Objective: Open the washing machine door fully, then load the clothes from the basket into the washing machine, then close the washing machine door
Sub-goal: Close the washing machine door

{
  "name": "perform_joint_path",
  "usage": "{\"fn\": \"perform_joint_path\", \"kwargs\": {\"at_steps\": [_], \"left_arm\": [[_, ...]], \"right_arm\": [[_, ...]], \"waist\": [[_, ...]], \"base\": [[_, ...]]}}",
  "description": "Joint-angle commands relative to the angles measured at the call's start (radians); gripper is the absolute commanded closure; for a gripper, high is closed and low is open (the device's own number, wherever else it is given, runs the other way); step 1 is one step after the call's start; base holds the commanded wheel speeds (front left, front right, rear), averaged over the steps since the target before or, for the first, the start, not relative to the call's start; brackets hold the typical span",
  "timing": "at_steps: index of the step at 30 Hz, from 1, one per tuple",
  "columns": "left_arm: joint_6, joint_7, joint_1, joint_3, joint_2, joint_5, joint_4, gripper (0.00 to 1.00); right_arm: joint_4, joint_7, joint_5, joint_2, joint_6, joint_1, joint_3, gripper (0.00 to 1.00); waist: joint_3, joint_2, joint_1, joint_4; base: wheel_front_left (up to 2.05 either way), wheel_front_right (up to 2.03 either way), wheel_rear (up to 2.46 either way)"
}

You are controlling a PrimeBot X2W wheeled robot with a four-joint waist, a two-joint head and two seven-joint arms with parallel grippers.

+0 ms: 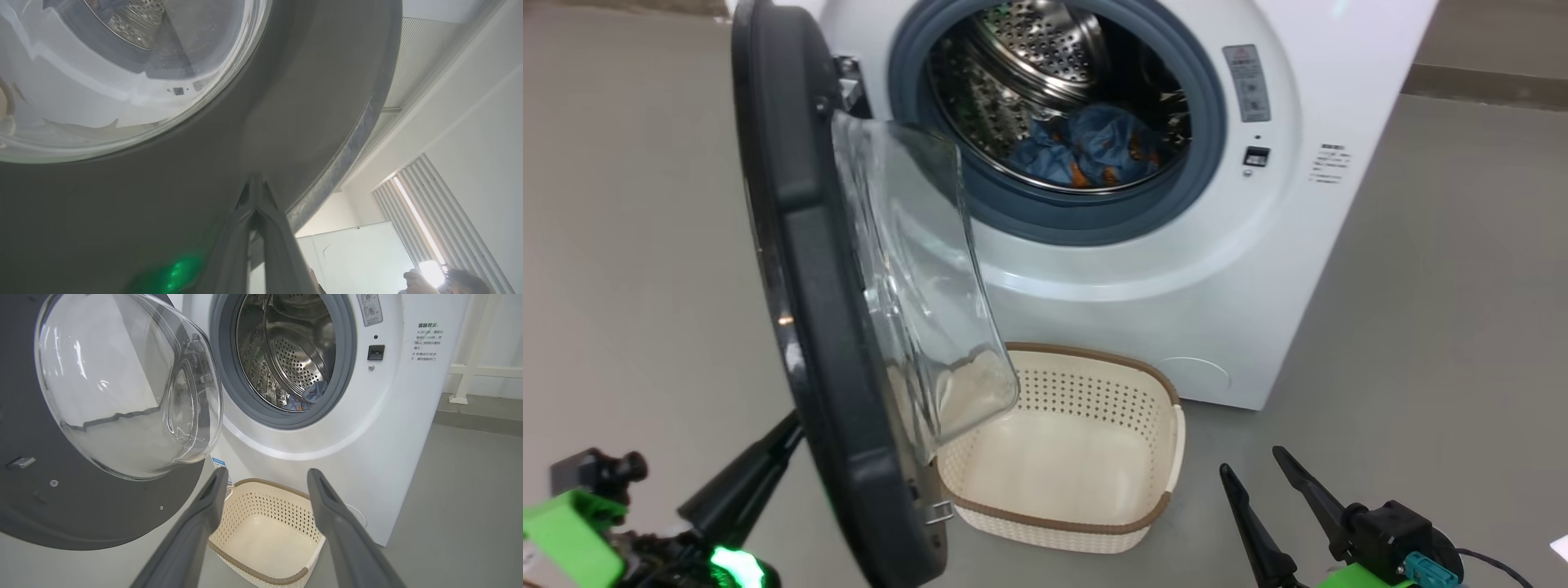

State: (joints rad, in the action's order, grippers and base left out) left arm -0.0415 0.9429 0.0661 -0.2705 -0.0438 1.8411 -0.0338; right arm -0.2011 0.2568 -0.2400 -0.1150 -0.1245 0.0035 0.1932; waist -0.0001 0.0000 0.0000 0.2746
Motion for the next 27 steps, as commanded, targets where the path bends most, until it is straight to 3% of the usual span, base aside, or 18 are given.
{"fn": "perform_joint_path", "kwargs": {"at_steps": [1, 11, 27], "left_arm": [[-0.019, -0.011, 0.024, 0.007, -0.007, 0.001, -0.033, 1.00], [-0.078, -0.130, 0.109, 0.096, -0.007, -0.016, 0.087, 1.00], [-0.089, -0.210, 0.230, 0.148, -0.006, -0.029, 0.130, 1.00]], "right_arm": [[0.024, 0.005, 0.000, -0.003, -0.006, -0.010, 0.025, 0.00], [0.031, 0.005, 0.001, -0.009, -0.006, -0.012, 0.022, 0.00], [0.034, 0.005, 0.002, -0.010, -0.006, -0.015, 0.030, 0.00]], "waist": [[0.000, 0.0000, 0.0000, -0.031], [0.004, 0.0000, 0.0000, -0.134], [0.026, 0.0000, 0.0000, -0.269]], "base": [[0.00, 0.00, 0.00], [0.00, 0.00, 0.00], [0.00, 0.00, 0.00]]}}
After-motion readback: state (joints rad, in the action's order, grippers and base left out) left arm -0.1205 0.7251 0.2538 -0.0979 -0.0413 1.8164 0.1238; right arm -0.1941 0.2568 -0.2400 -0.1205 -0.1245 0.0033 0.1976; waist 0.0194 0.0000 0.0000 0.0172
